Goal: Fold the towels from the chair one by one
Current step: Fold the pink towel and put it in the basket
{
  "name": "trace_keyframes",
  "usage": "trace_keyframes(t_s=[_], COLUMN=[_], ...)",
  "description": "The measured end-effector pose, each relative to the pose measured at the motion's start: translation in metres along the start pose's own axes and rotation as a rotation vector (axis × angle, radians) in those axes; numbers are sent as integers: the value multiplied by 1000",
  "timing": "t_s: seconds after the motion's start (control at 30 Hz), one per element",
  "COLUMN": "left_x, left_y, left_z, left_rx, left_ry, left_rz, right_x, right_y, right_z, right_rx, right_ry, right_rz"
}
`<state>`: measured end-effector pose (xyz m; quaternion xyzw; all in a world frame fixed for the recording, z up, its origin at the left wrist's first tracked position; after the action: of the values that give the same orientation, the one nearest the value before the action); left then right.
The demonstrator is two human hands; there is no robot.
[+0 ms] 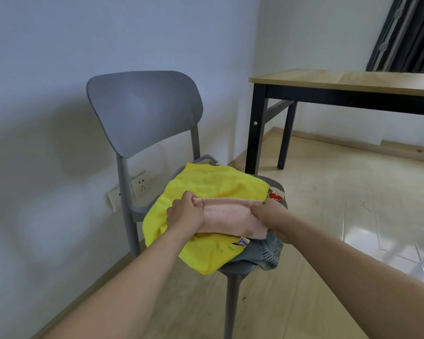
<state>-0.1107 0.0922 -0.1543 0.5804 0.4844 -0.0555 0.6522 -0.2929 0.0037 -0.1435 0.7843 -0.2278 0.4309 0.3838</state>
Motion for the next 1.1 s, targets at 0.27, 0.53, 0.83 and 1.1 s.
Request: trace_keyframes(t_s=[0.27,0.53,0.83,1.1], left_x=[-18,-57,-100,-111], left_y=[21,58,70,52], left_z=[-32,-92,-122,-58], left_rx=[64,50,128,21], left_ry=[-89,-51,-95,-182], left_rz=[-354,-720,-730,-524], right_x=[13,44,67,59], right_y=[5,25,46,59], right_z=[-26,-87,-125,-71], right_rx=[-110,-74,-161,-295], right_ry=[134,-18,62,153], right_rz=[79,356,237,99])
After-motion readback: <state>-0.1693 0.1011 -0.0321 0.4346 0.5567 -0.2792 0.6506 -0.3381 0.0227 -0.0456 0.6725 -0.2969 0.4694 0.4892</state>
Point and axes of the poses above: each hand's wrist, its own z-axis towards the middle knuckle, its own y-axis out of the back of the hand, x = y × z, the point moved 3 cm from there along z, towards the middle knuckle, and after that the axes turned 11 degrees about x, right-handed, at the moved point
